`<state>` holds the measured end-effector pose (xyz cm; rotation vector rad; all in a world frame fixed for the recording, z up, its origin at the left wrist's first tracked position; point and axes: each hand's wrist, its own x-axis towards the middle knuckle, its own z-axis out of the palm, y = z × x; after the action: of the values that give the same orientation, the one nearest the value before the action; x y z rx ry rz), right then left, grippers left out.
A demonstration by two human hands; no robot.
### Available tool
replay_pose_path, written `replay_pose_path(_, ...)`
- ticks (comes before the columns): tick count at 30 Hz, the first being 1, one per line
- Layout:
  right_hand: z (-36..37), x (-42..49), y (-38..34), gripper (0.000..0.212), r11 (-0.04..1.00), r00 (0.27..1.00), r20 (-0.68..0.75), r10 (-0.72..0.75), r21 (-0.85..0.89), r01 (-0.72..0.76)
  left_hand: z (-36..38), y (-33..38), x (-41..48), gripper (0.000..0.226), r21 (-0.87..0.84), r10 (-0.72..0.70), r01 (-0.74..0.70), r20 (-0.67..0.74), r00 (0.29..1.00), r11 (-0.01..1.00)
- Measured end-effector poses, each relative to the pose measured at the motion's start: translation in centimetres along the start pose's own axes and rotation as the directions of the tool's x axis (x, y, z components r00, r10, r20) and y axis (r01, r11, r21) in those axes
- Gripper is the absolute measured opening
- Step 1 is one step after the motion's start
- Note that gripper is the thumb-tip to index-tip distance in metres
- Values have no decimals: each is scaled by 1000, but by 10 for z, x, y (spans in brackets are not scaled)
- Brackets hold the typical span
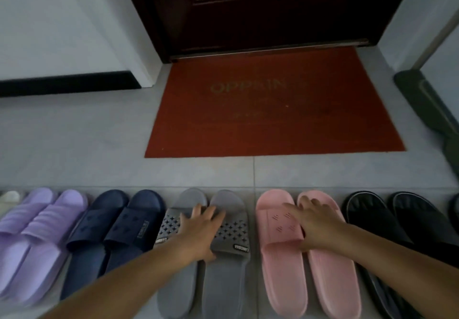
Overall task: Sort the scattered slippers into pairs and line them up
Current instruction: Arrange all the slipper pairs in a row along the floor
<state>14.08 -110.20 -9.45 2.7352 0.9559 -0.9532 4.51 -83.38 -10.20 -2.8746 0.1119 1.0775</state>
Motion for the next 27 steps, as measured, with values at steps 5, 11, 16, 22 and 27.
replay_pose_path(5, 0, 3, -1, 100, 999, 999, -13, 30, 14, -30, -3, -8, -2, 108, -103, -28, 32, 40, 999, 994)
replay_pose_path(11, 8, 7, 3, 102, 1000, 1000, -9, 11, 7, -11, -14, -5, -11, 101, -77, 10, -6, 53, 999, 997)
replay_pose_path(16, 9, 9, 2, 103, 1000, 1000, 2, 12, -4, -12, -13, -9, -10, 106, -77, 12, -9, 42, 999, 997)
replay_pose_path(22, 6, 9, 1, 110, 1000, 999, 50, 19, 11, -20, -12, -9, -8, 103, -76, -3, 7, 50, 999, 997)
replay_pose_path(27, 7, 9, 0, 108, 1000, 999, 42, 10, 27, -11, -12, -11, -6, 102, -104, -10, 17, 61, 998, 994)
